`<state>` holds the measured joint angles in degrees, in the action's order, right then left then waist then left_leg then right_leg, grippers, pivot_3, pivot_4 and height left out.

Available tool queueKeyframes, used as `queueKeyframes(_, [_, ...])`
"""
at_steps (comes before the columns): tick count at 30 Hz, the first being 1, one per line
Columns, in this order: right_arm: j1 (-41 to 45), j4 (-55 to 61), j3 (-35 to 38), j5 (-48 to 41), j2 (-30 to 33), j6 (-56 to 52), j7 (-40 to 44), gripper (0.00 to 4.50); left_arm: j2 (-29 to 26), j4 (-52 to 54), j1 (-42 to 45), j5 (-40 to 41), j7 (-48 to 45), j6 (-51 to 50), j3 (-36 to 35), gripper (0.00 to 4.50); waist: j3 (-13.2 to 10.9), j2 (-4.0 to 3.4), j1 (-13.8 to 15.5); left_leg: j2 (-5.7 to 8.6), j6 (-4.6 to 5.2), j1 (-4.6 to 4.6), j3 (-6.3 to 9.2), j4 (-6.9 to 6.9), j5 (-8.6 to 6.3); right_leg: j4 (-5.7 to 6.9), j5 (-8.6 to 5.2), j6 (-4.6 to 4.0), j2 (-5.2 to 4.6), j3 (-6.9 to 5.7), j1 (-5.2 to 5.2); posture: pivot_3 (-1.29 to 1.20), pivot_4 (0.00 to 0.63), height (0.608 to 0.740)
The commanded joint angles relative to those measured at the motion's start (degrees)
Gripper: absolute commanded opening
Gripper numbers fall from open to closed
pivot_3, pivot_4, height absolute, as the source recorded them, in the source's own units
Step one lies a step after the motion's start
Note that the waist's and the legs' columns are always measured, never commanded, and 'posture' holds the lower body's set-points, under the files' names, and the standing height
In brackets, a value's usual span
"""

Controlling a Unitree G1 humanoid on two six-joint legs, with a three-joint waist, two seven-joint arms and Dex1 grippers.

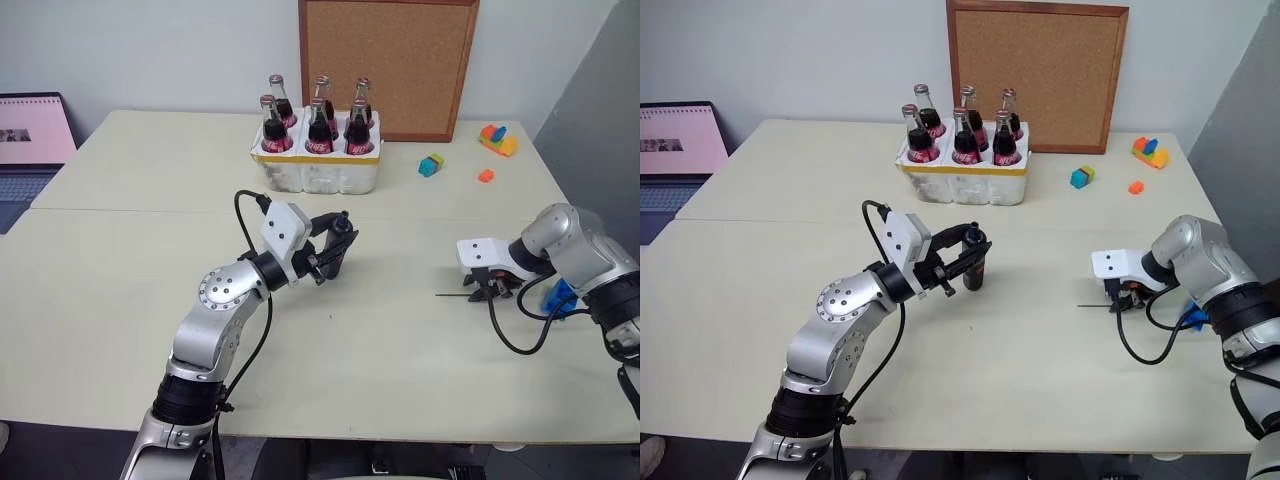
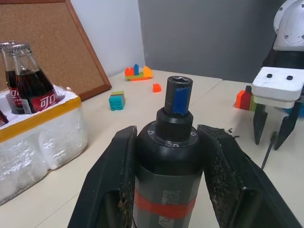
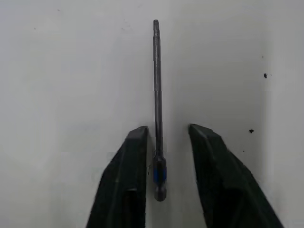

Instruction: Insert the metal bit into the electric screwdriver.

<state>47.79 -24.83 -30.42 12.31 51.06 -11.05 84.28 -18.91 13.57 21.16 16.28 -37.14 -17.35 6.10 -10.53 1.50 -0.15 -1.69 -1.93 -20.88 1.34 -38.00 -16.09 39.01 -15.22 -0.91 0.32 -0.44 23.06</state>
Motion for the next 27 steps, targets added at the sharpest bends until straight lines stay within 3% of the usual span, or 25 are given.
queueKeyframes(1, [-1.36, 1.48, 0.96, 0.43, 0.27, -1.60, 1.98, 0.61, -0.35, -1.57, -0.44, -0.47, -1.47, -0.58, 1.91, 1.64, 0.00, 0.00, 0.00, 0.00, 0.00, 0.00, 0.00, 0.00, 0.00, 0.00, 0.00, 0.00, 0.00, 0.00, 0.00, 0.00, 0.150, 0.740])
queueKeyframes(4, [-1.78, 2.35, 1.58, 0.05, 0.45, -3.01, 2.48, 0.03, -0.28, -1.94, -0.22, -0.92, -1.38, -0.04, 2.27, 1.64, 0.00, 0.00, 0.01, 0.00, 0.00, 0.00, 0.00, 0.00, 0.00, 0.00, 0.00, 0.00, 0.00, -0.02, -0.01, 0.00, 0.150, 0.740])
queueKeyframes(10, [-3.91, 7.02, 7.18, -4.14, 0.29, -9.41, 1.51, 0.00, -0.67, -2.08, 0.34, -2.63, -0.93, 0.64, 2.51, 1.64, 0.00, 0.00, 0.04, -0.01, 0.00, -0.02, 0.02, 0.01, 0.00, -0.02, 0.00, 0.00, 0.00, -0.01, -0.01, 0.00, 0.150, 0.740])
queueKeyframes(16, [-9.54, 20.62, 21.01, -15.31, -0.90, -22.80, -4.86, 0.00, -0.59, -1.81, 3.29, -3.52, 0.22, -0.41, 2.39, 1.64, 0.00, -0.01, 0.01, 0.00, 0.00, -0.05, 0.08, 0.02, 0.00, -0.01, 0.00, 0.01, 0.00, 0.00, 0.02, 0.00, 0.150, 0.740])
queueKeyframes(22, [-17.93, 40.53, 37.15, -27.59, -7.83, -35.88, -16.59, 0.00, 1.94, -1.61, 7.30, 1.47, 1.02, -5.28, -0.34, 1.64, -0.01, 0.00, 0.03, 0.00, 0.00, -0.13, 0.09, 0.03, 0.00, -0.01, 0.00, 0.03, 0.06, -0.07, 0.05, 0.00, 0.150, 0.740])
queueKeyframes(27, [-19.18, 54.54, 46.92, -37.39, -18.61, -45.61, -29.96, 0.00, 0.38, -1.58, 10.18, 4.81, -3.66, -7.43, -0.84, 1.64, -0.03, -0.02, -0.02, -0.02, -0.01, -0.22, 0.10, 0.03, 0.00, -0.02, -0.01, 0.03, 0.07, -0.05, 0.15, 0.00, 0.150, 0.740])
